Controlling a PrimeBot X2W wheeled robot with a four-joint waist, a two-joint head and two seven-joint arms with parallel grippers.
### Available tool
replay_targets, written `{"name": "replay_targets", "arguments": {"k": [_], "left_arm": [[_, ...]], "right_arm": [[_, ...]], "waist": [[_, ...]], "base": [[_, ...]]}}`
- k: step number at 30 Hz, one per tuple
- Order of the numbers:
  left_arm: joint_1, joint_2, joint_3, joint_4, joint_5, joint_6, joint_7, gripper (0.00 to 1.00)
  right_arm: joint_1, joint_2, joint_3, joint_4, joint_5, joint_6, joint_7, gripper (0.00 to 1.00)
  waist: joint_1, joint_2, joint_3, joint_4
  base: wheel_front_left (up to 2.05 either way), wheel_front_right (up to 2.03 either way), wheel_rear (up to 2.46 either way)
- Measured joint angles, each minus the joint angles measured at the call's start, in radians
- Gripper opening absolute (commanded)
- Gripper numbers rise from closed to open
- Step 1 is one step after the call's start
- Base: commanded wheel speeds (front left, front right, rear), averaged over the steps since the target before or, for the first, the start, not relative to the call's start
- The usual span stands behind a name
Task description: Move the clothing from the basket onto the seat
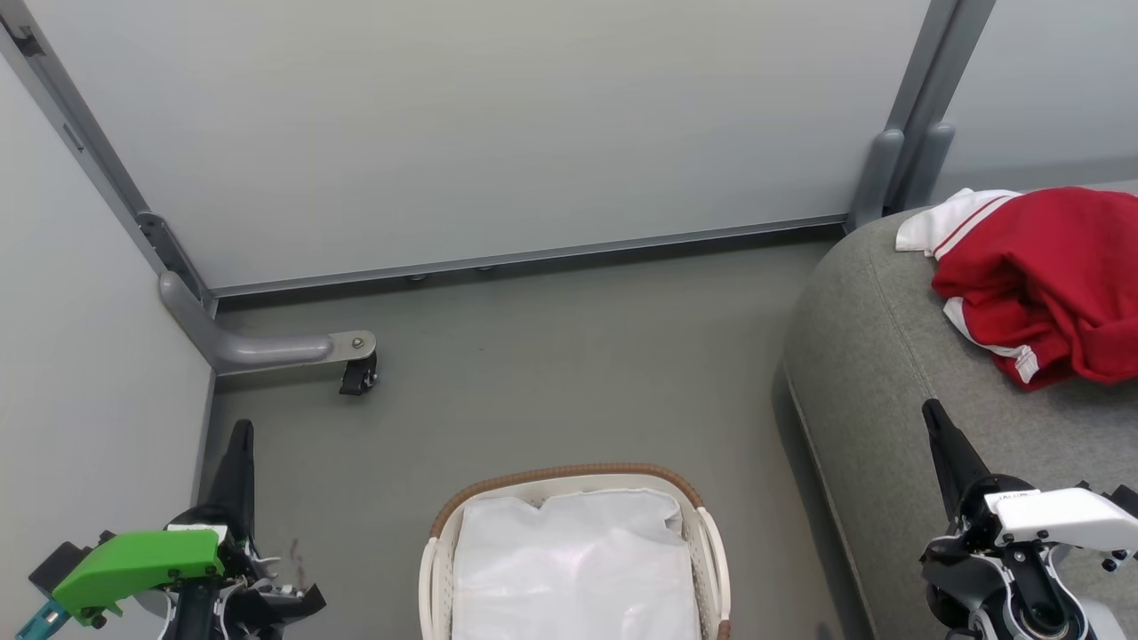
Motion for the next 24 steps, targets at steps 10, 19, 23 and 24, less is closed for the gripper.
{"name": "replay_targets", "arguments": {"k": [10, 19, 23, 24], "left_arm": [[-0.007, 0.0, 0.005, -0.003, -0.033, -0.001, 0.009, 0.0], [-0.007, 0.0, 0.005, -0.003, -0.033, -0.001, 0.009, 0.0], [-0.007, 0.0, 0.005, -0.003, -0.033, -0.001, 0.009, 0.0], [-0.007, 0.0, 0.005, -0.003, -0.033, -0.001, 0.009, 0.0]], "right_arm": [[-0.002, 0.0, -0.004, -0.003, 0.036, 0.0, 0.009, 0.0], [-0.002, 0.0, -0.004, -0.003, 0.036, 0.0, 0.009, 0.0], [-0.002, 0.0, -0.004, -0.003, 0.036, 0.0, 0.009, 0.0], [-0.002, 0.0, -0.004, -0.003, 0.036, 0.0, 0.009, 0.0]], "waist": [[0.0, 0.0, -0.001, -0.001], [0.0, 0.0, -0.001, -0.001], [0.0, 0.0, -0.001, -0.001], [0.0, 0.0, -0.001, -0.001]], "base": [[0.0, 0.0, 0.0], [0.0, 0.0, 0.0], [0.0, 0.0, 0.0], [0.0, 0.0, 0.0]]}}
